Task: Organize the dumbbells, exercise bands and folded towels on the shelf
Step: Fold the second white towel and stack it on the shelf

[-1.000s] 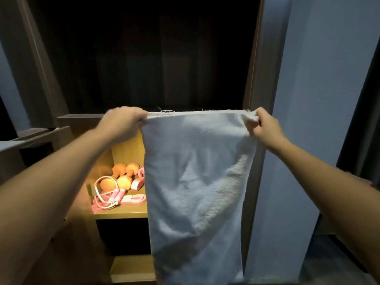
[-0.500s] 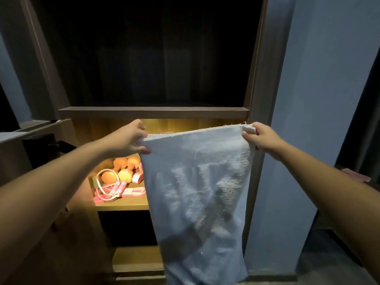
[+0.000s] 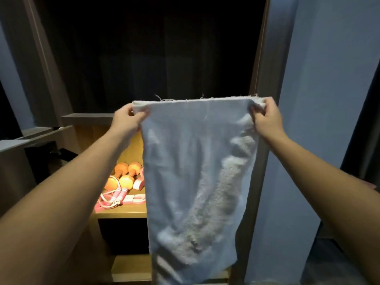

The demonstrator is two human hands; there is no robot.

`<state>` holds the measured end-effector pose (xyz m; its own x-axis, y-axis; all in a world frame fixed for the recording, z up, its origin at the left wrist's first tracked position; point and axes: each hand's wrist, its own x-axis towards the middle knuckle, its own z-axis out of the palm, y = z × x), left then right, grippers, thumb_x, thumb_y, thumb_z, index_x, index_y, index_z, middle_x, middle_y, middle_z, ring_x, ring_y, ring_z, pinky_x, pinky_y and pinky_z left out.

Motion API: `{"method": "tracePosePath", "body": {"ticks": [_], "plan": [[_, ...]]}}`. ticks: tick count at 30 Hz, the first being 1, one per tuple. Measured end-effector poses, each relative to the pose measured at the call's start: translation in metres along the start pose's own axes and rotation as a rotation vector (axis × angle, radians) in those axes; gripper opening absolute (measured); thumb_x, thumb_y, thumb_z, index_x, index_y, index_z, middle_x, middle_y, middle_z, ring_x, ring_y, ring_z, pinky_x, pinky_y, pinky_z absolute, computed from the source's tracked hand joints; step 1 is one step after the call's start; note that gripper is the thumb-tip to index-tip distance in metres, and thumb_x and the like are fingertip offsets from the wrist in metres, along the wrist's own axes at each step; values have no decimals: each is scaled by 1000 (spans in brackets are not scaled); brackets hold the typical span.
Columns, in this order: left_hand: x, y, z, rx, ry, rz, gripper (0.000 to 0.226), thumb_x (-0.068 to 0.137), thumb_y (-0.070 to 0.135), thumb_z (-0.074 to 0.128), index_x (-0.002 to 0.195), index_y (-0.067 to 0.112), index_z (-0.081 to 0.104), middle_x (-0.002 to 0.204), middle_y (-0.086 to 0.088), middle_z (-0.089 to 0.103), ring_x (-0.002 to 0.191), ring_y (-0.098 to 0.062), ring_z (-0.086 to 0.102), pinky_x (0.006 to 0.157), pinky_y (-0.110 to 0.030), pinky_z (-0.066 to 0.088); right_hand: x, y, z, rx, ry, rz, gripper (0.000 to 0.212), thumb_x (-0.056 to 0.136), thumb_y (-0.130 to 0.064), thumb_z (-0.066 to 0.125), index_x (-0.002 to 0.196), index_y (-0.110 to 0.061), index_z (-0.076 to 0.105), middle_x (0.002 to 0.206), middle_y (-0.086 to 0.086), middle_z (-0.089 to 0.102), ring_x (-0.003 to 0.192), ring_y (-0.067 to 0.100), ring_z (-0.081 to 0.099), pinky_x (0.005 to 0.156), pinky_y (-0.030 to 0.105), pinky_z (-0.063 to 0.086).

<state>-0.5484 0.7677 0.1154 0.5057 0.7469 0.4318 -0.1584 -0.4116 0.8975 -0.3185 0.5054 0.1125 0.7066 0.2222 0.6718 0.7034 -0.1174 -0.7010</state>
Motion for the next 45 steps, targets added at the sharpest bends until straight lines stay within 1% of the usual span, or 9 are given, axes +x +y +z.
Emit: {"method": "tracePosePath", "body": {"ticks": [5,11,15,21,24,29,33,37,45], "plan": [[-9,-32,19,394,26,-56,26,98,32,55,114,14,63,109,-5,63,100,-21,60,83,-39,55,-11,30,7,-292,-229,208,23,97,-32,56,106,-12,53,101,5,55,91,23,49,73,31,36],[-1,-22,15,321,68,8,28,97,36,55,100,9,64,99,-10,65,96,-27,63,84,-45,54,-6,28,7,-160,-200,241,26,97,-35,55,93,-10,58,89,4,59,86,24,56,70,32,41],[-19,-25,12,244,35,11,27,100,35,51,114,14,60,111,-5,64,103,-20,61,88,-40,55,-16,31,4,-49,-207,211,31,97,-33,57,100,-2,59,91,8,58,83,22,53,72,34,42],[-91,-42,1,70,9,-80,15,98,36,54,108,28,61,105,9,64,99,-13,62,90,-41,55,-96,33,-33,304,-244,302,8,94,-28,61,100,-23,64,104,2,67,101,24,63,89,44,53],[-143,-54,-12,-32,-41,-108,9,98,31,55,97,30,64,99,7,67,91,-13,64,84,-42,55,-147,27,-57,393,-262,390,32,75,-45,73,99,-25,67,109,3,68,109,30,63,90,46,55],[-206,-66,-35,-99,-105,-130,22,98,26,55,108,8,64,93,-3,67,88,-21,64,75,-35,54,-214,23,-91,452,-358,433,84,36,-69,85,102,-20,71,101,3,73,93,21,69,73,31,57],[-253,-49,-58,-230,-158,-82,14,97,19,53,99,13,65,84,2,70,74,-8,67,65,-20,55,-247,3,-118,485,-425,364,65,49,-56,88,98,-16,76,98,8,74,90,23,70,73,32,57],[-290,-17,-80,-322,-180,3,17,97,15,49,93,12,64,74,2,69,68,-11,66,60,-20,55,-268,-32,-140,552,-470,276,29,79,-25,66,104,-11,68,93,6,72,84,21,69,65,29,57],[-336,66,-114,-395,-161,109,21,99,20,44,93,15,63,77,3,68,71,-11,66,64,-24,56,-282,-103,-185,711,-465,161,25,85,-23,55,102,-10,68,83,3,71,74,15,69,60,24,56]]}}
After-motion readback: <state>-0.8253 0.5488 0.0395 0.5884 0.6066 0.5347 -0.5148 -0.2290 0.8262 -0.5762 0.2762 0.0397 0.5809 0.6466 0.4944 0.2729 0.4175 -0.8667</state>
